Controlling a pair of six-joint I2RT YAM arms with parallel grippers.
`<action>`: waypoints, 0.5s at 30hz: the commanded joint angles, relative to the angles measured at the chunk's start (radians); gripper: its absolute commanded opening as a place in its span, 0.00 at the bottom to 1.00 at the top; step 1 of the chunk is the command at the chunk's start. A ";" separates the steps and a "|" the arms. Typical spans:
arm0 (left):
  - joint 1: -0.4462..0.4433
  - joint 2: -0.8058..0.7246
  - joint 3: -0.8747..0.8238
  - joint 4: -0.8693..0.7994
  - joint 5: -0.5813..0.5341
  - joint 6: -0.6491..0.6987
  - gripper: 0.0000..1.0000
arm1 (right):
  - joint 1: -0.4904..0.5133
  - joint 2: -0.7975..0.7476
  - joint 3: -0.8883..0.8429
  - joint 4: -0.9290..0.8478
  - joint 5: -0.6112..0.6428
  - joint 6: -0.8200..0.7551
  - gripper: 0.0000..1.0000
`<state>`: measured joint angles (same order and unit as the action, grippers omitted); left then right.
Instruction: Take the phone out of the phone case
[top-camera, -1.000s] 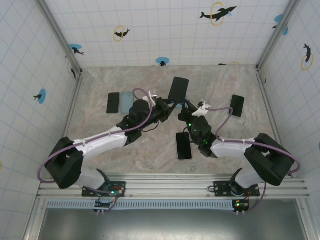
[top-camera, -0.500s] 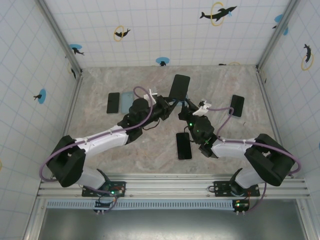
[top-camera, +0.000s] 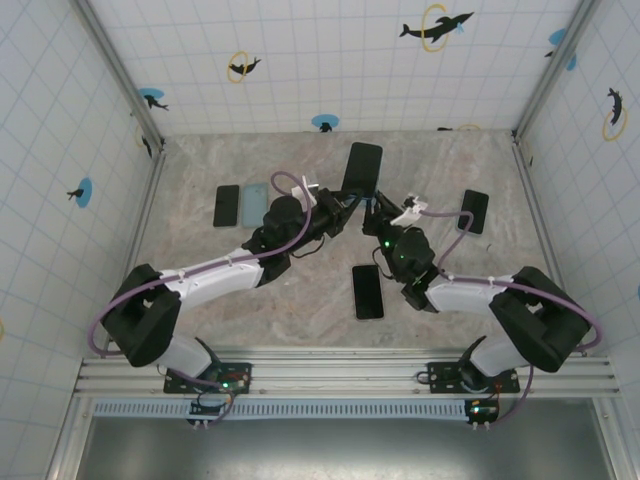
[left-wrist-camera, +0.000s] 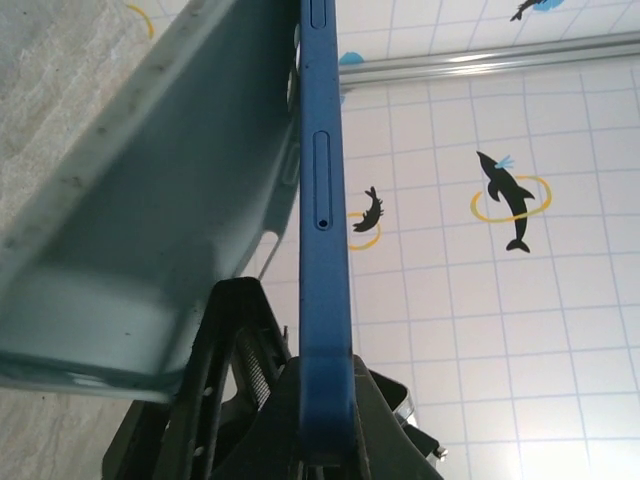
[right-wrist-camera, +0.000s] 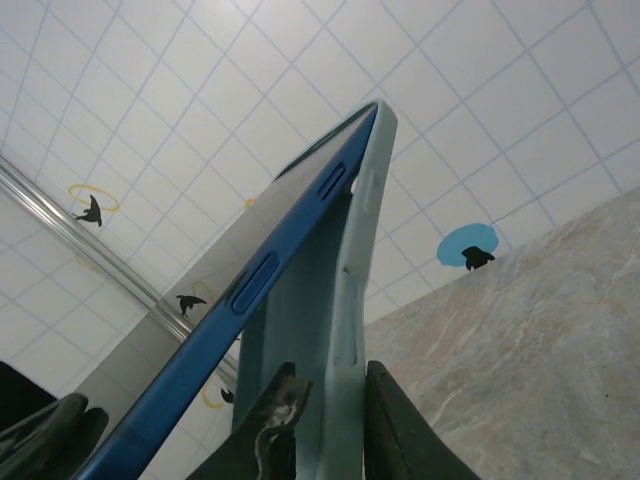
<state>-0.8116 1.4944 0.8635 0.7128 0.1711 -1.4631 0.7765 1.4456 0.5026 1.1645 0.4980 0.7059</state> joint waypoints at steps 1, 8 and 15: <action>-0.001 0.001 0.027 0.092 -0.021 0.021 0.00 | -0.029 -0.039 -0.015 0.047 -0.061 0.055 0.25; -0.004 0.019 0.039 0.102 -0.008 0.014 0.00 | -0.071 -0.028 -0.011 0.091 -0.188 0.153 0.27; -0.006 -0.003 0.019 0.092 -0.025 0.023 0.00 | -0.116 -0.022 -0.023 0.022 -0.203 0.200 0.17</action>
<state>-0.8116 1.5139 0.8661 0.7372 0.1642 -1.4651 0.6857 1.4296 0.4995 1.1839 0.3035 0.8719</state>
